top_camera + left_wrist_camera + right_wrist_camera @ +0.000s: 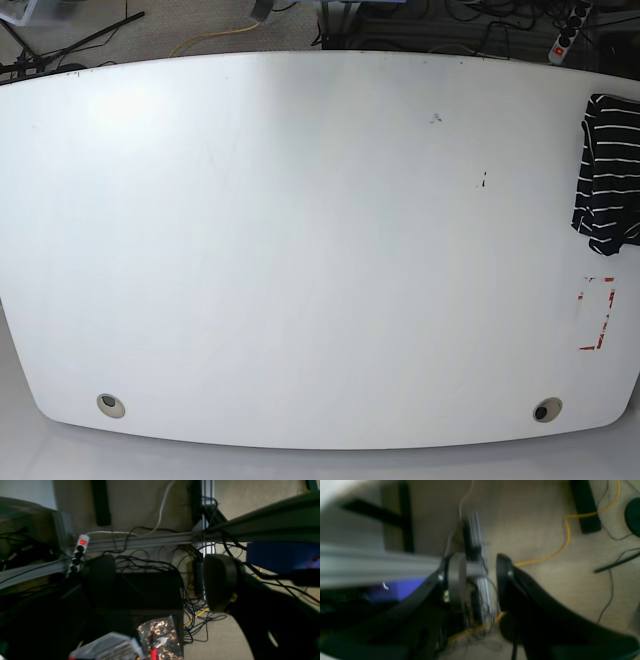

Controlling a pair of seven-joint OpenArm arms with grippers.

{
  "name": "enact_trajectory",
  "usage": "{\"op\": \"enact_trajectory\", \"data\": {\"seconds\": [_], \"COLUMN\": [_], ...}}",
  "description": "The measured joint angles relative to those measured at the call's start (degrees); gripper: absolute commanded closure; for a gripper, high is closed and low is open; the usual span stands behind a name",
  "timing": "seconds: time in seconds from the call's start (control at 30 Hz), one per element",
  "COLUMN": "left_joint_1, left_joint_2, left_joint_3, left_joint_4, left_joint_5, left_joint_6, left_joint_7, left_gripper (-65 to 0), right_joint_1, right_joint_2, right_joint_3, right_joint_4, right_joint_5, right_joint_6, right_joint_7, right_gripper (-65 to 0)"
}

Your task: Fold the T-shirt properly

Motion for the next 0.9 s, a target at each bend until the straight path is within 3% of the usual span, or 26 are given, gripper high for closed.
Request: {"op": "enact_trajectory", "data": {"seconds": [0.33,0.63,0.9], "left_joint_1": [-17.1,-31.8,-41.7], "left_joint_2": [1.4,2.1,3.3], "left_joint_3": [-0.4,0.2,0.2], "left_joint_4": [-25.4,-47.8,-61.4], "left_joint_5": [0.0,0.0,0.0], "left_joint_6": [0.3,-0.3,-0.3], "left_joint_7": [-0.6,0.3,0.0], "left_gripper": [-50.4,-50.4,-50.6], "right_joint_1": [17.6,33.1,42.2], "right_joint_2": [-3.2,-2.4,-0.3], "right_joint_3": [-1.0,-0.7,-0.7], "right_joint_4": [-23.7,-41.9,-55.7], "right_joint_5": [-13.2,-24.4,-26.6], "right_joint_6": [-0.8,-10.1,-15.5], "right_joint_7": [-0.4,0.0,0.1], "right_gripper": [-18.7,-18.7,-18.9]}}
